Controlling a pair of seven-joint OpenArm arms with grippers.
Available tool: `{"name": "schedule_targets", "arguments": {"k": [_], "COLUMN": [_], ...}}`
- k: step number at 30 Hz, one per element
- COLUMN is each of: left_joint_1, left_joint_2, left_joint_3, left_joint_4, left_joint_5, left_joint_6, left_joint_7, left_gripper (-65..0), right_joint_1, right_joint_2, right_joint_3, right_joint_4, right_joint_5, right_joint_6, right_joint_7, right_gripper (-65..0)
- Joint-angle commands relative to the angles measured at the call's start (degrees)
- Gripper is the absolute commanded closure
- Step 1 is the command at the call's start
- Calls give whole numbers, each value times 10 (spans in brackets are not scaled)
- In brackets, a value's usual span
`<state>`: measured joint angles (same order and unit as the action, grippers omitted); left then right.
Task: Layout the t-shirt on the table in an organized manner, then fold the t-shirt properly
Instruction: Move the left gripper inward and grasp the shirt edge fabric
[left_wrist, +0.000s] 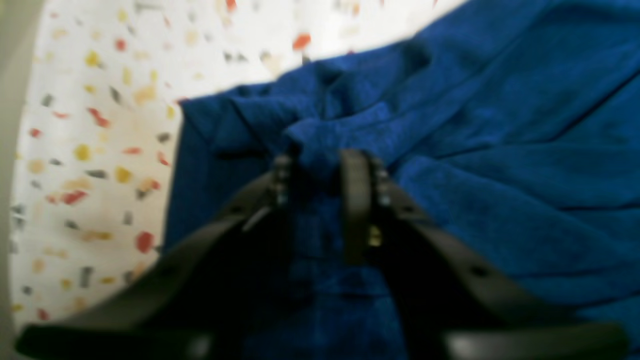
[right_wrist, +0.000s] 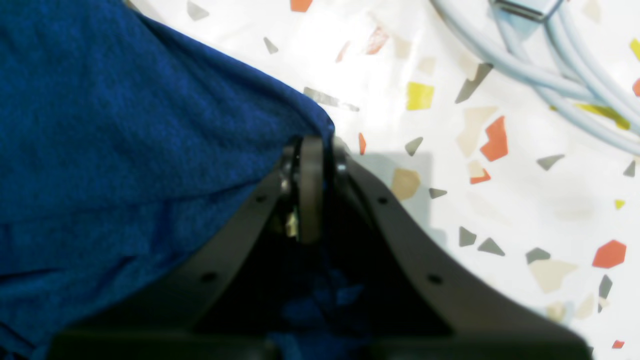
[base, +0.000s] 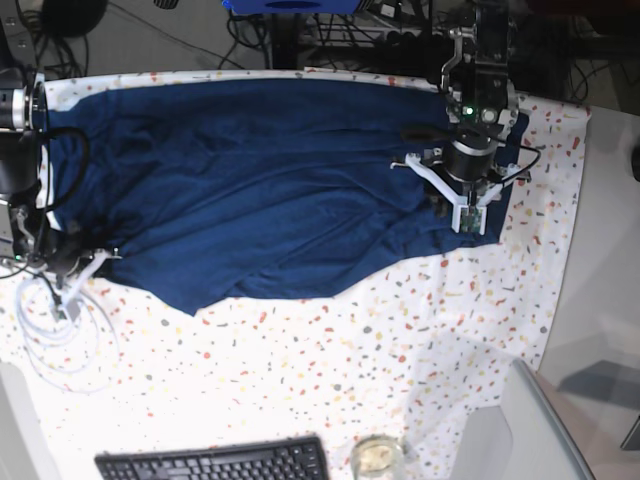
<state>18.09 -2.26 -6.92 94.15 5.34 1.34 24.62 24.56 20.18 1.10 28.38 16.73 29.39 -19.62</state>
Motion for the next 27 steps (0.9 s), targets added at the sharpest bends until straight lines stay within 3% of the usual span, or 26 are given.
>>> {"name": "schedule_targets", "arguments": {"k": [1,5,7,12,17,22,27], "left_joint_1": [12,56,63,35,-9,-34,-46], "left_joint_2": [-2,6,6,14,13,-4,-4], "left_joint_3": [0,-2,-2,-33,-88,-64,-55], "left_joint_4": [26,83,93,63,11,-39,-70], "left_joint_5": [-3,-6,-6,-12,-91,-139,-146], "left_joint_6": [1,1,1,1,-2,-2,-2], "left_joint_7": [-13,-13,-13,-13,-13,-14,-15], "left_gripper": [-237,-410,-454,-456,-456,-456,-456], "right_joint_1": [4,3,-2,-3,-3,-3,-3], "right_joint_2": [4,6,6,3,3,4,6], "right_joint_3": [-1,-1,-1,-1,-1,-1,-1], "right_joint_4": [0,0,0,0,0,0,0], "right_joint_5": [-11,-11,-11,-11,-11,-11,-11], "right_joint_6": [2,2,2,2,2,2,2], "right_joint_7": [-25,-25,-24,-24,-24,-24,-24], "right_gripper": [-2,-2,-2,-2,-2,-2,-2]}}
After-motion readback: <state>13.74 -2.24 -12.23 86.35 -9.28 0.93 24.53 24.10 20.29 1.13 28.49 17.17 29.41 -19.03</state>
